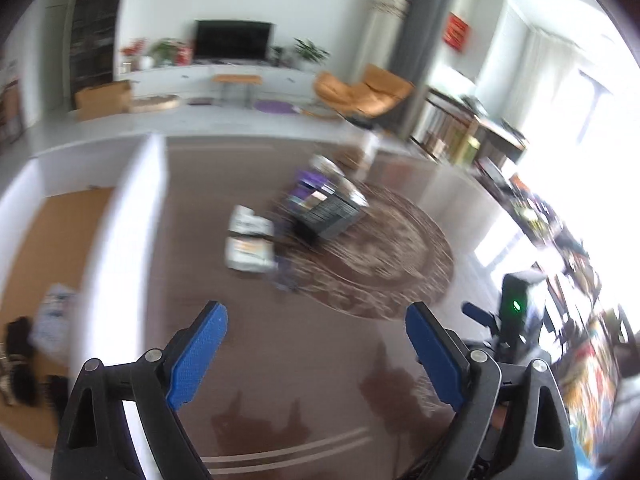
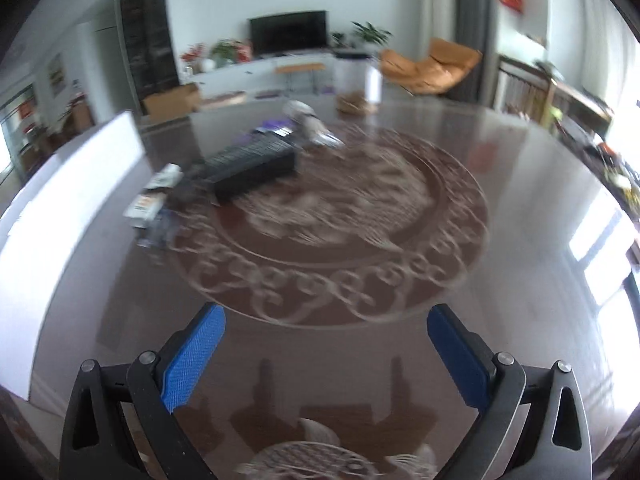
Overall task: Organize objects
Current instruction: 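Withdraw both open grippers back over the table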
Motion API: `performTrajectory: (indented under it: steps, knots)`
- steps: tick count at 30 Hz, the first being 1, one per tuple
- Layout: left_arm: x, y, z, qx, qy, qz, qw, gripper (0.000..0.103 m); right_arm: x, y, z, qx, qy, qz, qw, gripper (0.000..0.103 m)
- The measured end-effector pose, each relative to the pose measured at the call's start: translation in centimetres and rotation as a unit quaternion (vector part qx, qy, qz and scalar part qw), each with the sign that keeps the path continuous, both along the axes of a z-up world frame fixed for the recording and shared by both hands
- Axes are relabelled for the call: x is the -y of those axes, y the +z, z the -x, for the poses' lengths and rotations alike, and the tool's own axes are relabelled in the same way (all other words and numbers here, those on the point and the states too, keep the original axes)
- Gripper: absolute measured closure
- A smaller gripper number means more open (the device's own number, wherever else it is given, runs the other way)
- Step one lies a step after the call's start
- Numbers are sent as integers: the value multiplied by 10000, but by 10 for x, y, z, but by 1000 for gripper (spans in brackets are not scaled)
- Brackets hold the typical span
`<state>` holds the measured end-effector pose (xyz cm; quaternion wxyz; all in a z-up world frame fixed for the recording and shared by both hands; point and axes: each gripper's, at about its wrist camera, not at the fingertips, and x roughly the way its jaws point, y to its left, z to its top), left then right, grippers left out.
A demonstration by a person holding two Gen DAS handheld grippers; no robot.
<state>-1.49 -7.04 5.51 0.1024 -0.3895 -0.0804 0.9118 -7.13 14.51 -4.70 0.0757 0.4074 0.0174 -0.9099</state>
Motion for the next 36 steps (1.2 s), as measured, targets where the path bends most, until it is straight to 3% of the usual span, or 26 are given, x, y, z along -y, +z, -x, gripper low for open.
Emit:
performTrajectory:
  steps: [6, 13, 27, 36]
  knots:
    - [-43, -69, 38, 357, 59, 739, 9966, 12, -28, -13, 14, 202, -550, -156, 9982, 2]
    - [-37, -118, 66, 685, 445, 1033, 9913, 12, -25, -23, 30, 355, -629, -407, 9966, 2]
    - [-34, -131, 67, 663, 564, 1169, 9893, 12, -26, -30, 39, 611, -570, -326, 9960, 0]
    - [-37, -133, 71, 705, 489, 1198, 9891, 3, -39, -31, 67, 535, -676, -259, 9959, 0]
